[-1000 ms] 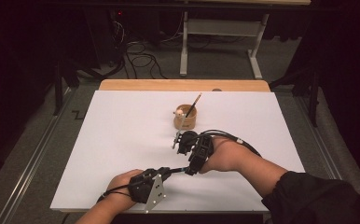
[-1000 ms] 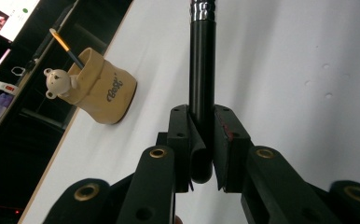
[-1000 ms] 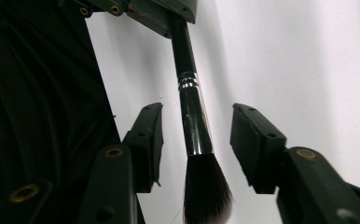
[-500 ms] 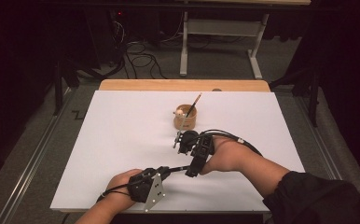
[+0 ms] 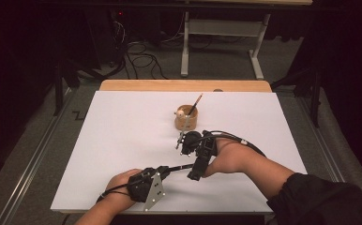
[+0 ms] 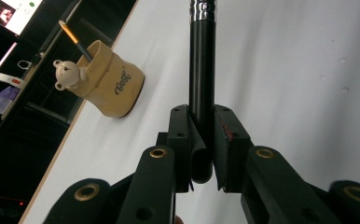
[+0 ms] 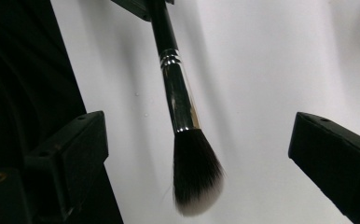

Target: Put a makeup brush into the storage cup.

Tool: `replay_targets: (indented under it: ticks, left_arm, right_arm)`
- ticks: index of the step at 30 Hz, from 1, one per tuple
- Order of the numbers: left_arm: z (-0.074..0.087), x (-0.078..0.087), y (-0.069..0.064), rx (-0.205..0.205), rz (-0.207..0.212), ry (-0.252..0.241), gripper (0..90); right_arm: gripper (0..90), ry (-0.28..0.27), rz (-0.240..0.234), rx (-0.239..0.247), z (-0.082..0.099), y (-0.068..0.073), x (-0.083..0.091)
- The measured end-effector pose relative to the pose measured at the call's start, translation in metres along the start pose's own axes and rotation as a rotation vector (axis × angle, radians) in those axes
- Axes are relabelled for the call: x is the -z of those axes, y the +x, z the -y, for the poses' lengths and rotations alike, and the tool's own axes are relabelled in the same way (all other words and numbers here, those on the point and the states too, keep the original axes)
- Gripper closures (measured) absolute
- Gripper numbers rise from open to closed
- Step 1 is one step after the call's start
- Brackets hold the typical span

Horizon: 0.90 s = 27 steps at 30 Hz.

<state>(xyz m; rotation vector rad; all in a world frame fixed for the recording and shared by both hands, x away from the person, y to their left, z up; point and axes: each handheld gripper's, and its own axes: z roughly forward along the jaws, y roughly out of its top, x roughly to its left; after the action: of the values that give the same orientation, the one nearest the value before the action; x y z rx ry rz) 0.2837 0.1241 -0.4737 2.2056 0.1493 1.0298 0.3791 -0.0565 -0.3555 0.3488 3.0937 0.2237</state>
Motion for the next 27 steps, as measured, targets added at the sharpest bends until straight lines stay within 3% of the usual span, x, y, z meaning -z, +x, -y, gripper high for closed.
replay_targets:
  ticks: [12,13,15,27]
  left_arm:
    - [0.003,0.001,0.004,0.015,-0.01,0.01,78.9]
    - [0.004,0.001,0.004,0.02,-0.011,0.01,78.9]
    - [0.004,0.001,0.005,0.022,-0.014,0.015,78.9]
    - [0.008,0.002,0.009,0.034,-0.02,0.03,78.8]
  right_arm:
    - [1.5,0.007,0.03,-0.005,0.011,-0.004,0.003]
    - [1.5,-0.012,0.028,-0.014,0.013,-0.004,0.002]
    - [1.3,0.01,0.034,-0.018,0.015,-0.005,0.005]
    - [1.4,0.004,0.057,-0.049,0.034,-0.013,0.004]
